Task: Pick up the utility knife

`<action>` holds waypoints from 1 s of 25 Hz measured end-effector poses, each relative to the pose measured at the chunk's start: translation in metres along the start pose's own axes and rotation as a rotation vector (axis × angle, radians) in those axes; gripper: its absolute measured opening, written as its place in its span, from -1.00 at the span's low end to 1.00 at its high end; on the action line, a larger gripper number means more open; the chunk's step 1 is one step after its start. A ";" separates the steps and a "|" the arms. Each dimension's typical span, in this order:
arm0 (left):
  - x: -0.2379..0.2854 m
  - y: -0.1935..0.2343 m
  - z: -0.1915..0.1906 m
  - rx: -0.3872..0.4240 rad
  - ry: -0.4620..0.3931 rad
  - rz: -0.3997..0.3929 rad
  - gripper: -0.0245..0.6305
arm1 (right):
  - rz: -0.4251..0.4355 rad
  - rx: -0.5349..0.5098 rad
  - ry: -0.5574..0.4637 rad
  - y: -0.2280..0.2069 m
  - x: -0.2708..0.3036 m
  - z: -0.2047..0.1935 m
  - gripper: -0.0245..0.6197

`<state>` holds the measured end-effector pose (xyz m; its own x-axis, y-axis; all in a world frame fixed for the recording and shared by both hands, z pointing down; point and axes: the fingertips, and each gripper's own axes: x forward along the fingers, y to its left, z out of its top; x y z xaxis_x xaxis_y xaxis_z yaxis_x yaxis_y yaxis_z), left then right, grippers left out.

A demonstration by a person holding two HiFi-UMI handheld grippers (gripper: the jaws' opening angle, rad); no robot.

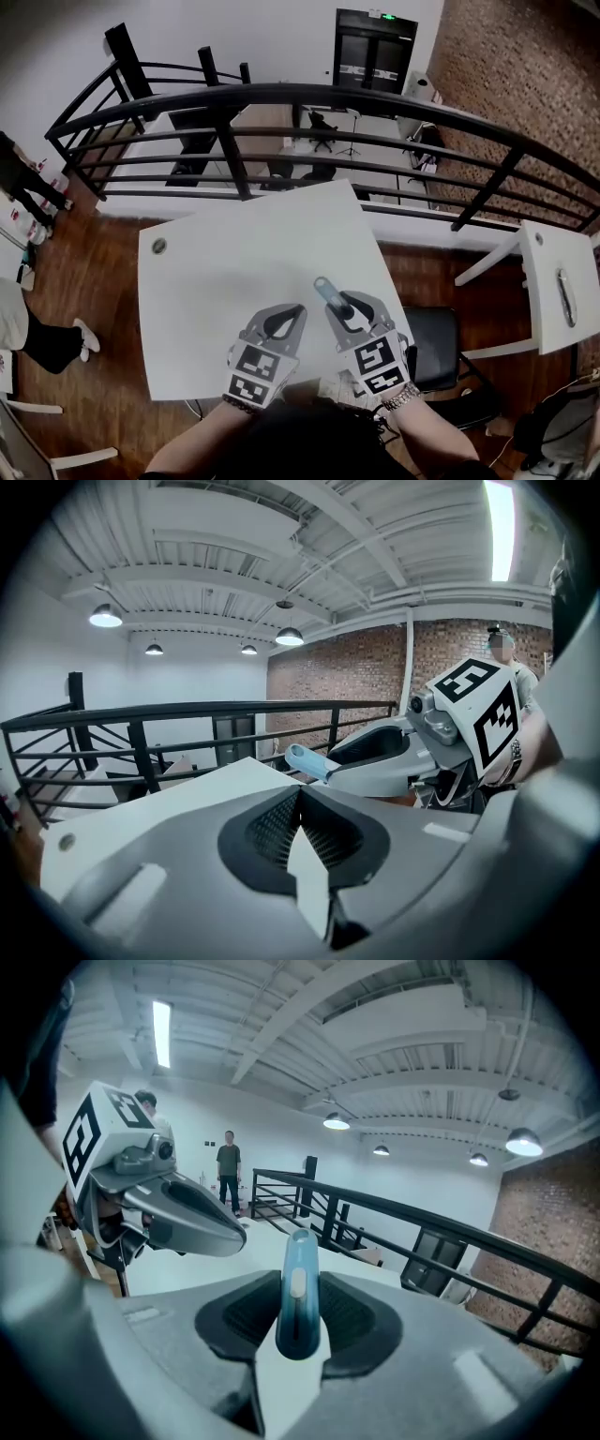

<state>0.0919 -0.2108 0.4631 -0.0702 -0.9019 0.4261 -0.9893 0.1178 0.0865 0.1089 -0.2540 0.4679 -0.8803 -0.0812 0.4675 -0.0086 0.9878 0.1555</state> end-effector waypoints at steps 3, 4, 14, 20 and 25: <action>-0.009 0.003 0.008 0.006 -0.016 0.012 -0.87 | -0.011 -0.007 -0.030 0.002 -0.005 0.013 -0.55; -0.011 0.004 0.010 0.009 -0.021 0.016 -0.87 | -0.015 -0.008 -0.039 0.002 -0.006 0.017 -0.55; -0.031 0.012 0.025 0.025 -0.065 0.048 -0.87 | -0.030 -0.033 -0.093 0.011 -0.015 0.041 -0.55; -0.037 0.014 0.033 0.029 -0.085 0.063 -0.87 | -0.028 -0.043 -0.104 0.014 -0.020 0.048 -0.56; -0.039 0.019 0.036 0.040 -0.095 0.076 -0.87 | -0.030 -0.049 -0.106 0.015 -0.019 0.050 -0.55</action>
<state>0.0717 -0.1886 0.4160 -0.1552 -0.9265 0.3428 -0.9848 0.1725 0.0205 0.1016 -0.2314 0.4178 -0.9250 -0.0934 0.3682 -0.0144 0.9773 0.2116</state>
